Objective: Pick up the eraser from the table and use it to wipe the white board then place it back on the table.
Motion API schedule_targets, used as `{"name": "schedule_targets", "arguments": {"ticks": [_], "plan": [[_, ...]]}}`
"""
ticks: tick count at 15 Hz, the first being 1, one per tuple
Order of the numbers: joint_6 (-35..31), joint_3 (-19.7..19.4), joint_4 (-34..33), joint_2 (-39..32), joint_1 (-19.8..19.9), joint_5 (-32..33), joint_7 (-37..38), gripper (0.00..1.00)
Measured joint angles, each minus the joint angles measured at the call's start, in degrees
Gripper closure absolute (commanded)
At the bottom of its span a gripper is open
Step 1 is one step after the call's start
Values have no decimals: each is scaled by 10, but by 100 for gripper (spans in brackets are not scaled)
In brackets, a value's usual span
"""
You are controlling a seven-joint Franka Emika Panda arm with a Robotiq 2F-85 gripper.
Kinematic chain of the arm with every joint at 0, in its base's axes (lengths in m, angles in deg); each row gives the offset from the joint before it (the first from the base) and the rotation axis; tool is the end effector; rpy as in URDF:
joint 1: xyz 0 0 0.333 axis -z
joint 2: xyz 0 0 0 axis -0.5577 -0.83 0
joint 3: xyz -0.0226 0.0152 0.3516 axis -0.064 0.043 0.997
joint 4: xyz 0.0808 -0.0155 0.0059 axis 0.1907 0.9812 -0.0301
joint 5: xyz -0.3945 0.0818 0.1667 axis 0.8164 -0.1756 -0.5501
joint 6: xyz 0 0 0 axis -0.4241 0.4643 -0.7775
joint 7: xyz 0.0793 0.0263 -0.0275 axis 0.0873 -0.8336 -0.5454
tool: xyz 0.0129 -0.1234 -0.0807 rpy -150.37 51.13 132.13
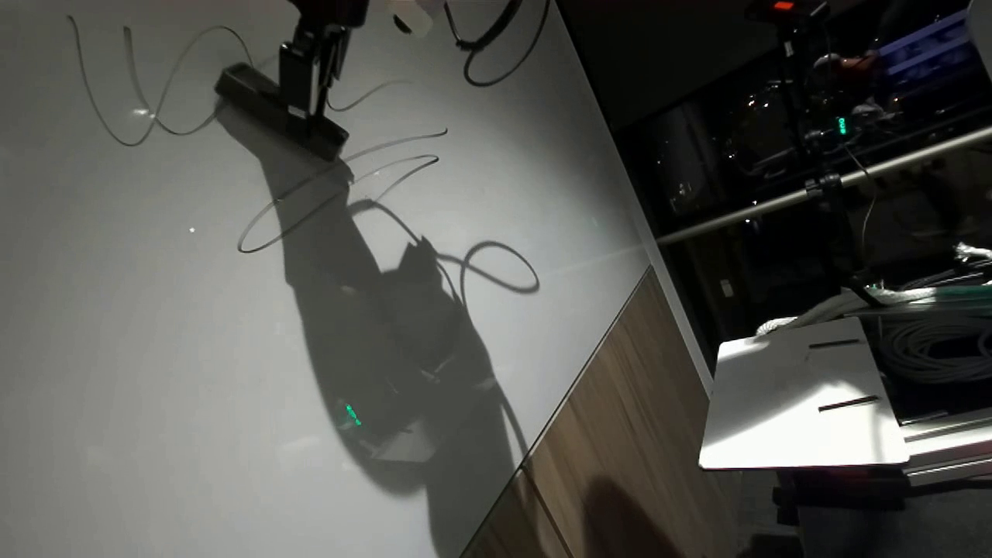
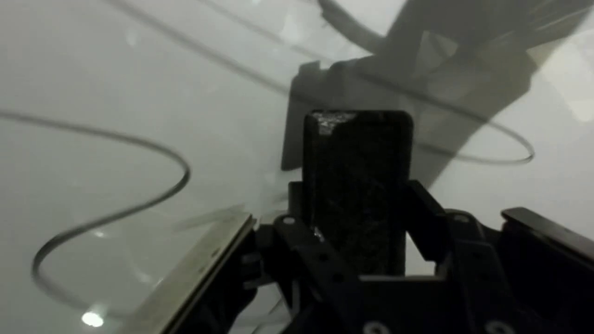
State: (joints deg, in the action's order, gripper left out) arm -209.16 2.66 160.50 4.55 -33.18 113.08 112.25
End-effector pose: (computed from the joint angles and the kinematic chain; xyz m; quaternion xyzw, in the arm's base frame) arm 0.5692 0.2889 0.6735 0.8148 0.2558 0.4921 0.1686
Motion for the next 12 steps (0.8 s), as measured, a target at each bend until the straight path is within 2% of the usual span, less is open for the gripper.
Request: {"name": "schedule_targets", "arguments": {"ticks": [4,7,12], "plan": [[48,20,-74,-21,8,115,65,71],[111,10,-105,-42,-32,172,102,71],[220,-6,-159,-88,-103,228,137,71]]}}
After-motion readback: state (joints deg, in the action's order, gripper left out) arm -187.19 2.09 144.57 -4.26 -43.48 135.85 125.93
